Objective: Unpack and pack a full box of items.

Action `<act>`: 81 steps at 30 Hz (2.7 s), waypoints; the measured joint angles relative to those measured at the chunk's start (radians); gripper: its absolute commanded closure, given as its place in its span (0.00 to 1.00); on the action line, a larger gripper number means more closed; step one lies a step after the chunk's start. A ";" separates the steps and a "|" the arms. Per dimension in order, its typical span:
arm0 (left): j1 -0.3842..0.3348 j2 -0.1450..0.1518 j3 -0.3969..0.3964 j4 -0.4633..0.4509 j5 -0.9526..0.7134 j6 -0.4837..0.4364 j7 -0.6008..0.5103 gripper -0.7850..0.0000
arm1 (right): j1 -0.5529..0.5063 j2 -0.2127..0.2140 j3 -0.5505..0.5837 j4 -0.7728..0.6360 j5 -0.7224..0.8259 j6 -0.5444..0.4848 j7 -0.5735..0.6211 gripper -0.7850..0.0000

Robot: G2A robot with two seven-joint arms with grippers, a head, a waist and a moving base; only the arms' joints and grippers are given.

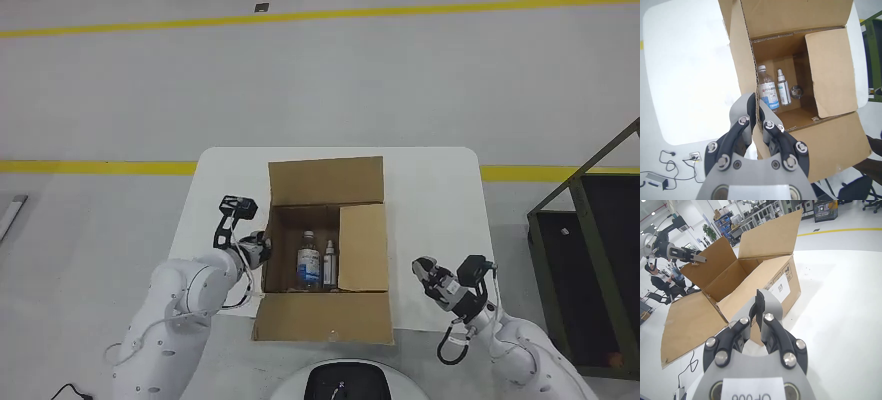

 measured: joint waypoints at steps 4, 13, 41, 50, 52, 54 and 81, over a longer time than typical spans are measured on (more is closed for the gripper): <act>-0.005 0.005 -0.024 0.006 -0.026 -0.011 -0.007 0.86 | 0.001 -0.001 0.007 0.002 0.001 -0.002 0.006 1.00; -0.016 0.013 0.009 0.033 0.166 0.005 0.063 0.00 | 0.005 -0.004 0.012 0.008 0.004 -0.006 0.012 1.00; -0.062 -0.016 0.208 0.318 0.760 0.124 0.201 0.00 | 0.009 -0.017 0.011 0.021 -0.002 -0.011 0.027 1.00; -0.082 -0.028 0.198 0.374 0.742 0.123 0.210 0.00 | 0.008 -0.021 0.009 0.020 -0.004 -0.006 0.030 1.00; -0.084 -0.030 0.189 0.365 0.735 0.127 0.213 0.00 | 0.008 -0.021 0.010 0.019 -0.002 -0.005 0.032 1.00; -0.085 -0.032 0.178 0.350 0.719 0.128 0.214 0.00 | 0.007 -0.022 0.011 0.017 -0.002 -0.004 0.032 1.00; -0.042 -0.053 0.147 0.047 -0.013 -0.211 0.236 0.00 | 0.004 -0.030 0.025 0.025 0.005 0.005 0.038 1.00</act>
